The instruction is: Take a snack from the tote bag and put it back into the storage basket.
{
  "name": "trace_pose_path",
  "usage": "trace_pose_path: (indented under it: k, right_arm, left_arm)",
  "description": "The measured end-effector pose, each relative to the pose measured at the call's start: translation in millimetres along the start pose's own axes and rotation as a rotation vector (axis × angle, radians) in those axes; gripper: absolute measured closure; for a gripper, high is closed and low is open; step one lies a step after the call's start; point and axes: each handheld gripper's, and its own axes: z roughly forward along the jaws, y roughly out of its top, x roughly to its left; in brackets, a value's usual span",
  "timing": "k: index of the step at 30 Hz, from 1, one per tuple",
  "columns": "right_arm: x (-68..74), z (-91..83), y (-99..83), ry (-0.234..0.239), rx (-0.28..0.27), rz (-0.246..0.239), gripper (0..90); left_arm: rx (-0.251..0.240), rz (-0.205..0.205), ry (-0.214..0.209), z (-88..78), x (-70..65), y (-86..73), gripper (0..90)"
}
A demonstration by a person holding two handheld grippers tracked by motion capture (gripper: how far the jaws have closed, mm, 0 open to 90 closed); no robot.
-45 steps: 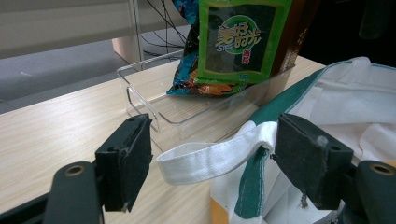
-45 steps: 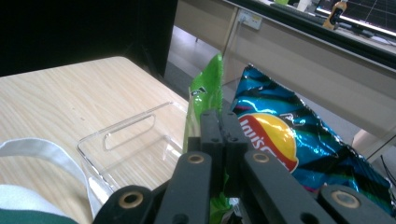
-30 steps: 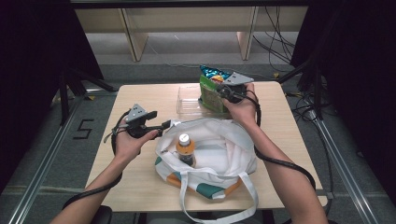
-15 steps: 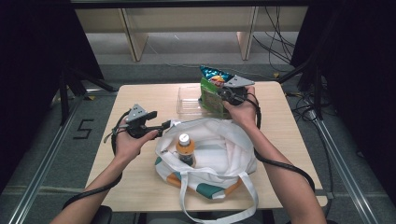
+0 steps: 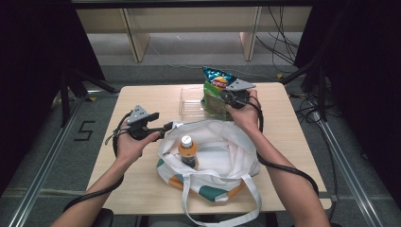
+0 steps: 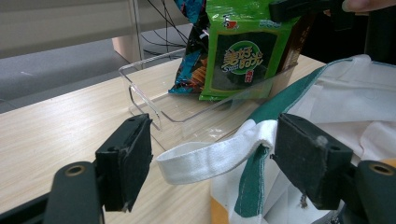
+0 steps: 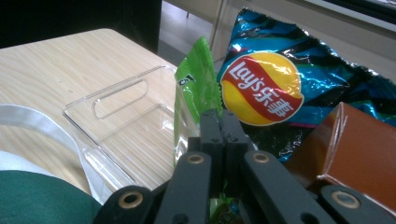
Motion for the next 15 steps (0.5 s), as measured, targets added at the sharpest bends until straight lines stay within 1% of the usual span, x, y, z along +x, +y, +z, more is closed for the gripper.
trace_pose_path:
  k: [1, 2, 3, 6, 7, 9, 10, 11, 12, 14, 15]
  right_arm:
    - [0.7, 0.3, -0.6, -0.001, 0.01, 0.018, 90.0]
    - [0.6, 0.3, -0.7, -0.001, 0.015, 0.021, 90.0]
    - [1.5, 1.0, -1.1, -0.004, 0.016, 0.031, 90.0]
    - [1.2, 2.4, -2.4, 0.001, 0.023, 0.028, 90.0]
    - [0.6, 1.9, -2.5, 0.007, 0.039, 0.02, 90.0]
    - [0.9, 3.4, -3.4, -0.003, 0.028, 0.019, 90.0]
    - [1.3, 3.7, -3.7, -0.003, 0.032, 0.023, 90.0]
    - [1.0, 2.9, -3.4, 0.009, 0.05, 0.021, 90.0]
    - [0.0, 2.8, -3.1, 0.007, 0.055, 0.015, 90.0]
    - [0.2, 4.7, -3.7, -0.002, 0.038, 0.023, 90.0]
    - [0.1, 4.9, -3.9, -0.002, 0.039, 0.024, 90.0]
  left_arm:
    - [0.0, 0.002, -0.001, 0.0, -0.1, 0.1, 26.7]
    - [0.003, 0.004, 0.004, -0.4, -0.4, 0.3, 26.7]
    - [0.0, 0.002, -0.001, 0.0, -0.2, 0.2, 26.7]
    - [0.004, 0.003, 0.003, 0.1, -0.4, 0.1, 26.7]
    - [0.004, 0.003, 0.003, 0.1, -0.4, 0.2, 26.7]
    - [0.003, 0.003, 0.003, 0.0, -0.6, 0.3, 26.7]
    - [0.003, 0.004, 0.003, -0.1, -0.6, 0.3, 26.7]
    - [0.003, 0.004, 0.003, 0.0, -0.7, 0.3, 26.7]
    - [0.004, 0.004, 0.003, 0.0, -0.7, 0.3, 26.7]
    - [0.004, 0.003, 0.003, 0.2, -0.7, 0.0, 26.7]
    - [0.005, 0.003, 0.003, 0.2, -0.7, 0.0, 26.7]
